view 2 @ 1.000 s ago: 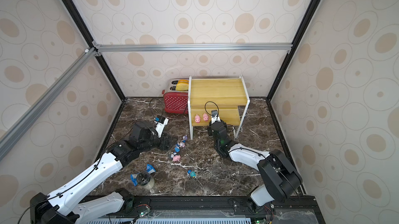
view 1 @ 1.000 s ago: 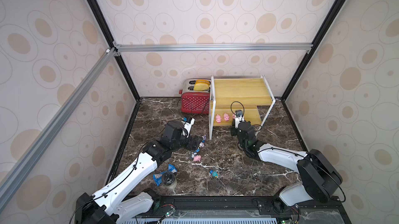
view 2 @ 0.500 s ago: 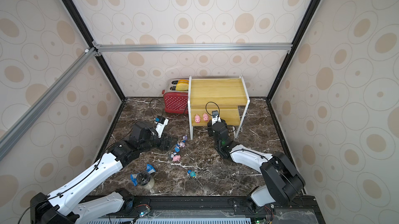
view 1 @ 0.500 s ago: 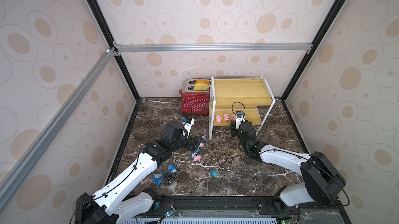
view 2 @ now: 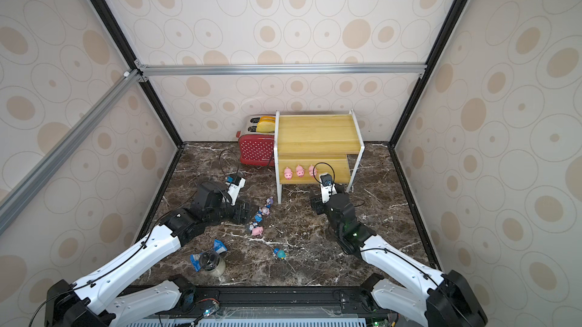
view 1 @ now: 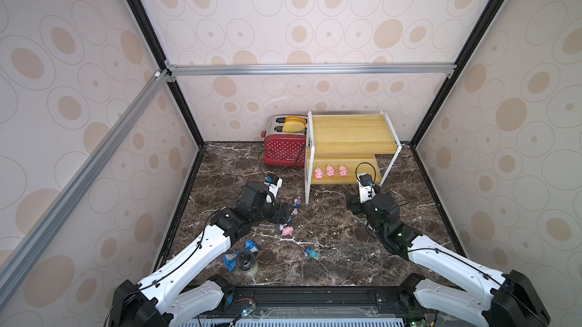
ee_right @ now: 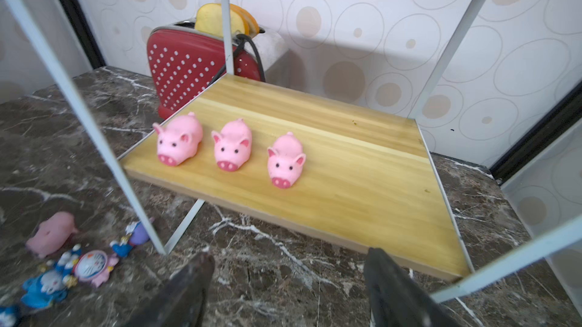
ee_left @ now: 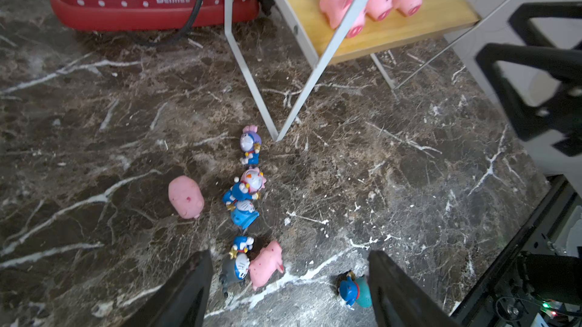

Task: Organize plastic toys on shelves
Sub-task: Place the plastic toy on the shelf, then adjust the plastic toy at the center of the board.

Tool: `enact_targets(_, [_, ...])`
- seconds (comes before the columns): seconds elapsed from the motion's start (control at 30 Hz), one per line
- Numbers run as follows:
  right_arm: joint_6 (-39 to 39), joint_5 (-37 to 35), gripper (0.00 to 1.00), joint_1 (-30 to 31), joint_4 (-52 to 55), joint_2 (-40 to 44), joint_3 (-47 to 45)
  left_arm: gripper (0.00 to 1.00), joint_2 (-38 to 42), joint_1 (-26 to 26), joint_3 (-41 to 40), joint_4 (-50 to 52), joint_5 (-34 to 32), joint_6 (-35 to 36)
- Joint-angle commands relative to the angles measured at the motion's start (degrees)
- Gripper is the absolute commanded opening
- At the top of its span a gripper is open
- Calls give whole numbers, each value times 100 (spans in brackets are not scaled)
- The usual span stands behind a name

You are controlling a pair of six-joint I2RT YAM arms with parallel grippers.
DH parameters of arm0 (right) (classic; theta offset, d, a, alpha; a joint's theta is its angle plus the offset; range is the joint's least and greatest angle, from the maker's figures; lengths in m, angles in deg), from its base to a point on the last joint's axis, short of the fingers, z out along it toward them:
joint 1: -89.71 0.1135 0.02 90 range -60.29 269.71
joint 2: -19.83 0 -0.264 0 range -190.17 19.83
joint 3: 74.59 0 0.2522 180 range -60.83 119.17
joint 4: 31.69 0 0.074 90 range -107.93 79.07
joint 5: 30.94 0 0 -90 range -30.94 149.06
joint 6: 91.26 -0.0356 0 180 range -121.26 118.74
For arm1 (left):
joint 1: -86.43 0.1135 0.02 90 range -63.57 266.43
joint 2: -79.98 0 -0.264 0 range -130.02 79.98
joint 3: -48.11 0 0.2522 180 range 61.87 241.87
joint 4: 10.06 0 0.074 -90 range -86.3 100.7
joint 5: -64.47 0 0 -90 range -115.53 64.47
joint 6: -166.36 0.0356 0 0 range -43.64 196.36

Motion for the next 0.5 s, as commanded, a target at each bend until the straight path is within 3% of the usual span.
enact_targets(0.0, [174, 902, 80, -21, 913, 471, -279, 78, -131, 30, -215, 103, -251, -574])
enact_targets(0.17, [9, 1574, 79, -15, 1283, 645, -495, 65, -531, 196, -505, -159, 124, -1178])
enact_targets(0.47, [-127, 2259, 78, 34, 865, -170, -386, 50, -1383, 225, -602, -313, 82, -1425])
